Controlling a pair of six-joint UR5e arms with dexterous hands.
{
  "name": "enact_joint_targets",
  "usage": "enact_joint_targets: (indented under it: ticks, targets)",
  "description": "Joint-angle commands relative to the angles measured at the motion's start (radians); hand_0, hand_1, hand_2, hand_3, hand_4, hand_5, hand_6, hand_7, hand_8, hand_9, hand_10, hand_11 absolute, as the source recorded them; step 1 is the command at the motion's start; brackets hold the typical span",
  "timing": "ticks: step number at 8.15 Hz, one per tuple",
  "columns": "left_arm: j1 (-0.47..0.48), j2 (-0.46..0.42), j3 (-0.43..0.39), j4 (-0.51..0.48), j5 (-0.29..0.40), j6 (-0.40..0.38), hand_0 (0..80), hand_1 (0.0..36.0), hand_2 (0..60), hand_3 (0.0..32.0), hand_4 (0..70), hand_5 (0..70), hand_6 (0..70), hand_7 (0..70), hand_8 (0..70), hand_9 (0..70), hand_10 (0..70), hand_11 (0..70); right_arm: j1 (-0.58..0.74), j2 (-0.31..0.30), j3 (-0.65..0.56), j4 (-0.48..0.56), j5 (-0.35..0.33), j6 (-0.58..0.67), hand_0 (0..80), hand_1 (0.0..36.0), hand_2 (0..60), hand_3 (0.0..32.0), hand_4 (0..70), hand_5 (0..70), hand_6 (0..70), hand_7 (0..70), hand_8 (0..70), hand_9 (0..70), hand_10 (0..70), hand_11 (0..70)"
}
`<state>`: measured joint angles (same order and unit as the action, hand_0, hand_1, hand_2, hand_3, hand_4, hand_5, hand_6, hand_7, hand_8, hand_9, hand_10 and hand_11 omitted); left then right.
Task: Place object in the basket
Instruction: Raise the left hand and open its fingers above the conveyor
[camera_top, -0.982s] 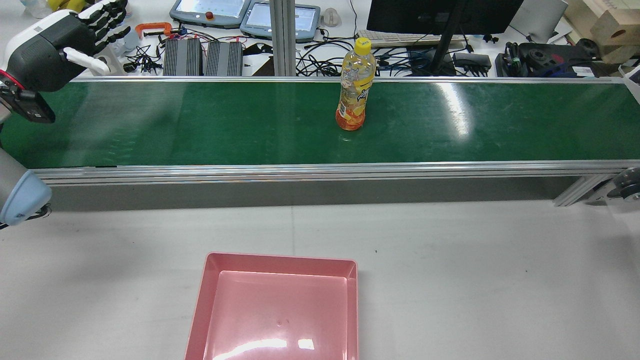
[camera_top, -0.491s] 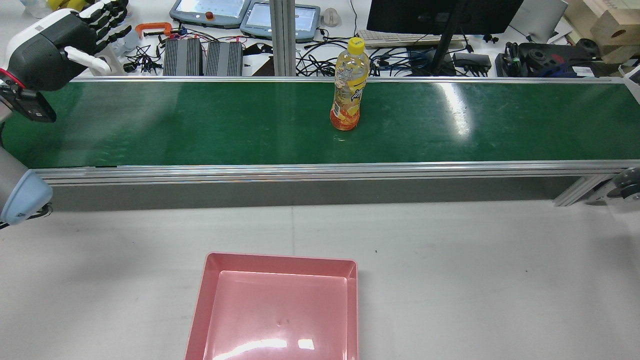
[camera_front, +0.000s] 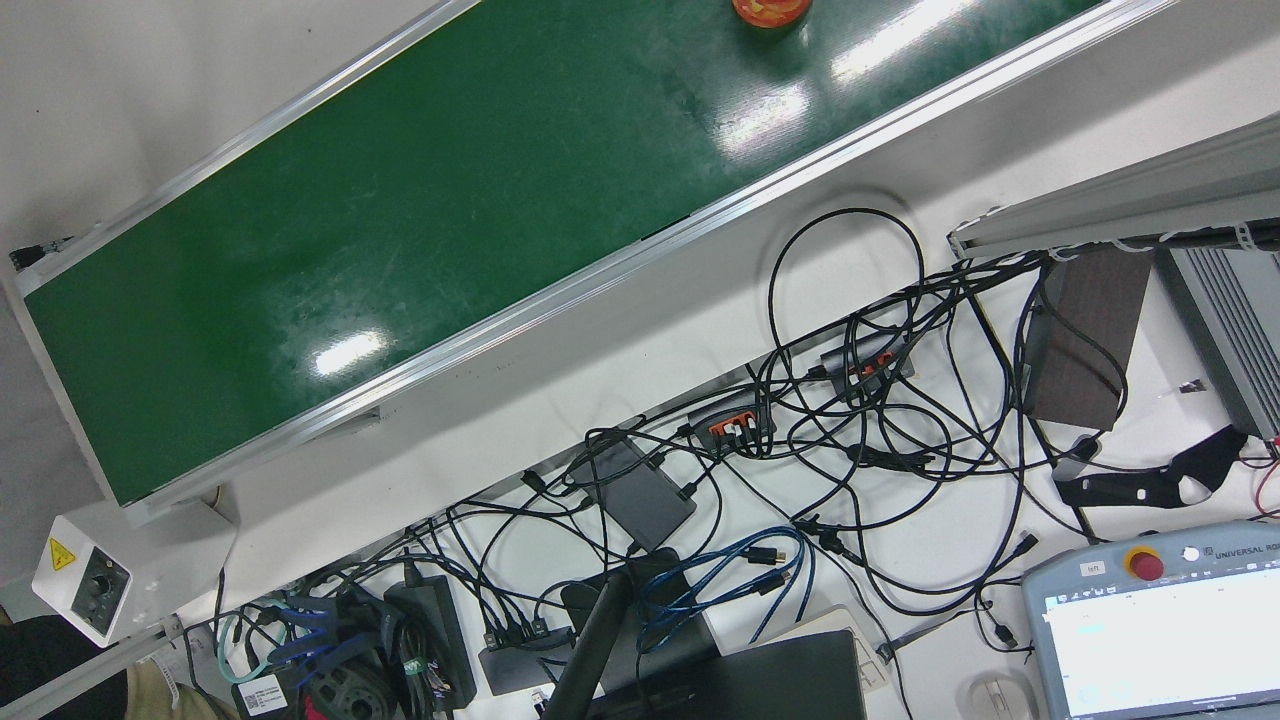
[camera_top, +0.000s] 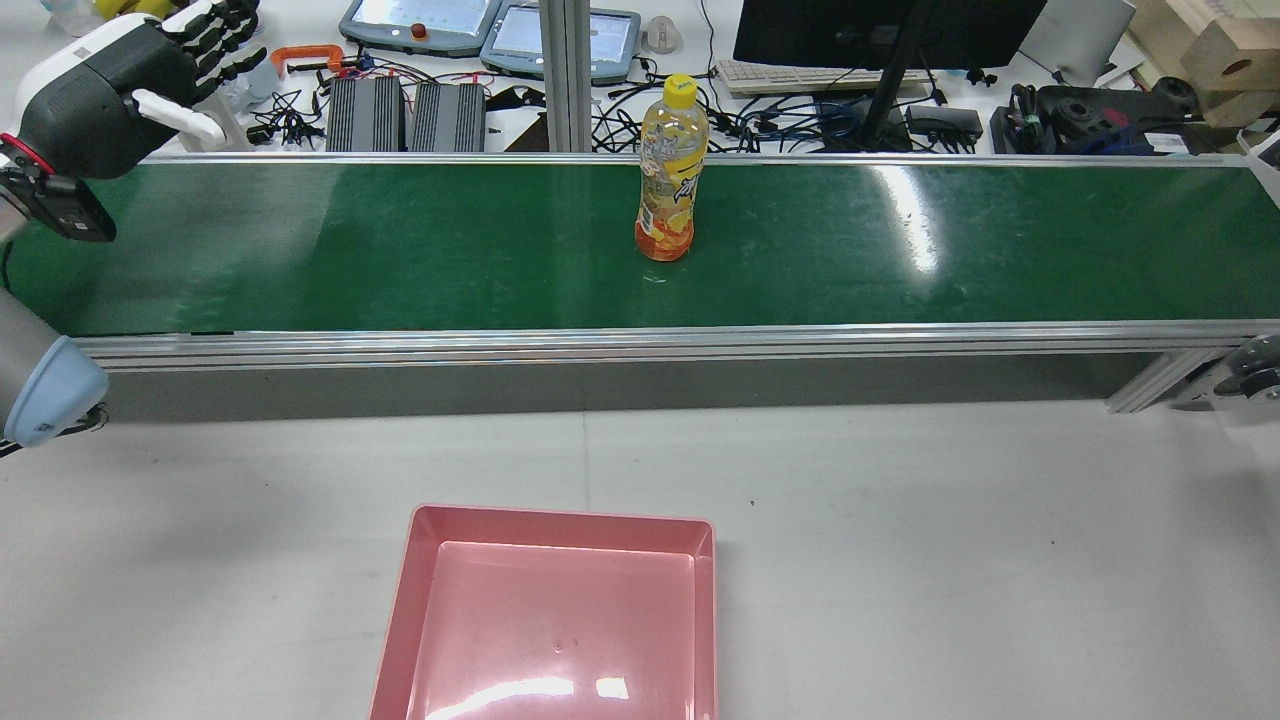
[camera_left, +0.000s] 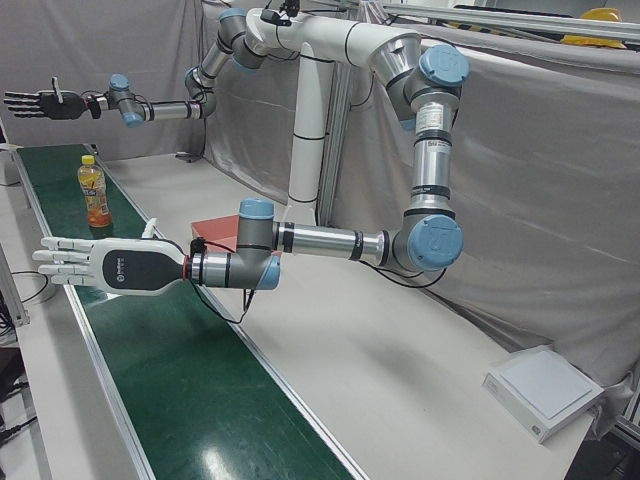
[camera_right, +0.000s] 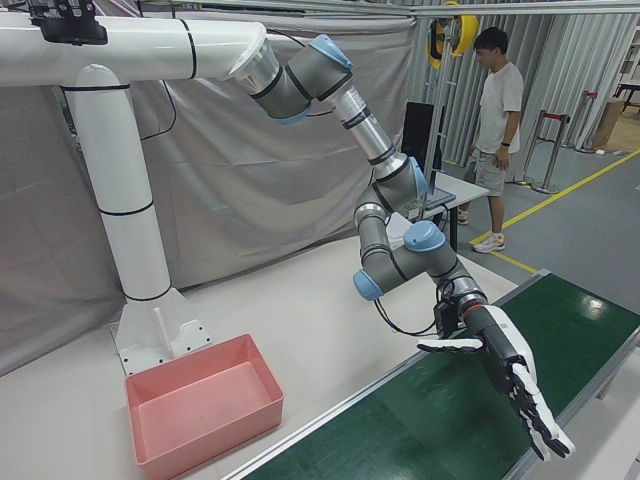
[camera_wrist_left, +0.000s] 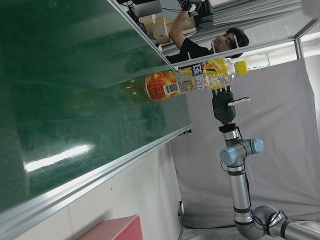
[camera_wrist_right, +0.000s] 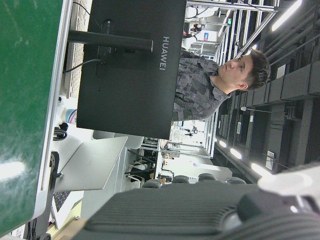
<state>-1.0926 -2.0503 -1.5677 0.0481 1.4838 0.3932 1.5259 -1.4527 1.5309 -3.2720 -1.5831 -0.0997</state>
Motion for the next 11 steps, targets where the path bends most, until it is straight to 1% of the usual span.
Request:
enact_joint_targets:
  ticks: [1,4,5,6,11]
  targets:
    - [0.000,-0.001,0.000,0.001,0.000,0.001,53.2,8.5,0.0,0.0,4.0,7.8,1.4,0.0,0.1,2.4,4.3,8.0,0.000,0.000,0.000,0.000,0.000,0.000,0.0,0.0,0.0,0.0,0.0,0.0,0.0,0.0,0.0,0.0,0.0,0.0]
    - [0.002,-0.001,0.000,0.012,0.000,0.006,53.6,8.7,0.0,0.0,4.1,8.0,1.5,0.0,0.0,2.2,4.3,8.1,0.000,0.000,0.000,0.000,0.000,0.000,0.0,0.0,0.0,0.0,0.0,0.0,0.0,0.0,0.0,0.0,0.0,0.0]
    - [0.040,-0.005,0.002,0.024,0.000,0.006,53.8,8.7,0.0,0.0,3.9,8.0,1.4,0.0,0.0,2.0,4.2,7.9,-0.001,0.000,0.000,0.000,0.000,0.000,0.0,0.0,0.0,0.0,0.0,0.0,0.0,0.0,0.0,0.0,0.0,0.0]
    - [0.052,-0.022,0.002,0.039,-0.002,0.006,53.8,8.8,0.0,0.0,3.9,8.0,1.4,0.1,0.0,2.1,4.1,7.7,-0.001,0.000,0.000,0.000,0.000,0.000,0.0,0.0,0.0,0.0,0.0,0.0,0.0,0.0,0.0,0.0,0.0,0.0]
    - [0.051,-0.022,0.002,0.041,-0.002,0.004,53.6,8.5,0.0,0.0,3.7,7.7,1.3,0.0,0.0,1.9,4.2,7.8,0.000,0.000,0.000,0.000,0.000,0.000,0.0,0.0,0.0,0.0,0.0,0.0,0.0,0.0,0.0,0.0,0.0,0.0]
